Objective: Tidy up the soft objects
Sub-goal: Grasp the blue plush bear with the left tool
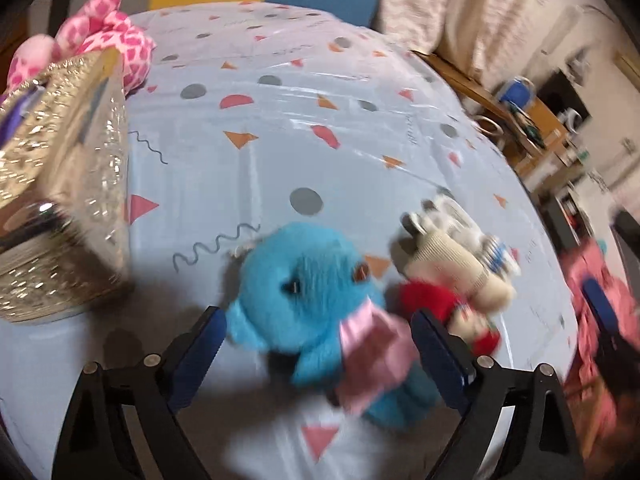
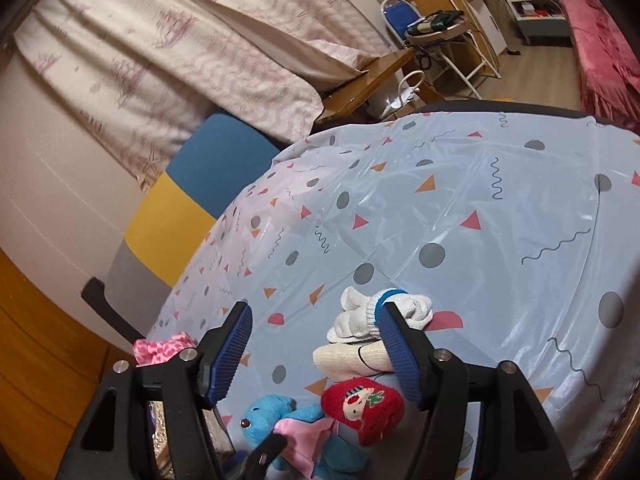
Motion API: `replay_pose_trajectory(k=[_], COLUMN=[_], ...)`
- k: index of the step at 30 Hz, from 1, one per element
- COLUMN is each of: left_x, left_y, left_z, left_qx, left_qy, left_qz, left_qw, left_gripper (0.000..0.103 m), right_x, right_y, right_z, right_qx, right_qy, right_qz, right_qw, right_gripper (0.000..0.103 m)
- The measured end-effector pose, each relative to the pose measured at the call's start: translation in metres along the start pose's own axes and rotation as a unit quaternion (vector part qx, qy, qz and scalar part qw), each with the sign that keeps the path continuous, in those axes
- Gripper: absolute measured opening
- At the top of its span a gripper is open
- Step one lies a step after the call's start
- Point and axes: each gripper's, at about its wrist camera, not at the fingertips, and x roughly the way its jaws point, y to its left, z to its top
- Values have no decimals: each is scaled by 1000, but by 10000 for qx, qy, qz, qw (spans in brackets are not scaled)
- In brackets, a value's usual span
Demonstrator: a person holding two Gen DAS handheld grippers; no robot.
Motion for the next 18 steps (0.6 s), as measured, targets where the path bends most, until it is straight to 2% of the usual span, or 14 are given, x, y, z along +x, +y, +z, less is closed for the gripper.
replay_pose_trajectory(k=[1,3,5,8,11,14,18], left_x=[5,18,27,26,13,-3,-26], left_y=[0,-2,-2,3,11,22,44], left_z=[4,9,9,-3,-16,-31,-58], left_qx=[-90,-161,-74,224,522,768,975], left_qy=[-6,4,67,-13,-39,49,144], left_qz=[53,198,268,20,-60,-116,-168], left_qw=[9999,9997,9996,9997,9986,9970,9950], left_gripper=[92,71,63,60,61,62,63], right_x=[1,1,-1,3,7,6,14], right_y=[-1,-4,-8,-19,-32,-35,-37], right_z=[0,1,3,5,5,4,1], right_qx=[53,112,228,515,866,918,933], right_qy=[18,15,-63,-2,116,82,297], right_qz=[7,-10,-21,-19,-37,-128,-216], right_qw=[10000,9999,9997,9987,9962,9957,9950], right_gripper=[69,69,69,69,69,69,69])
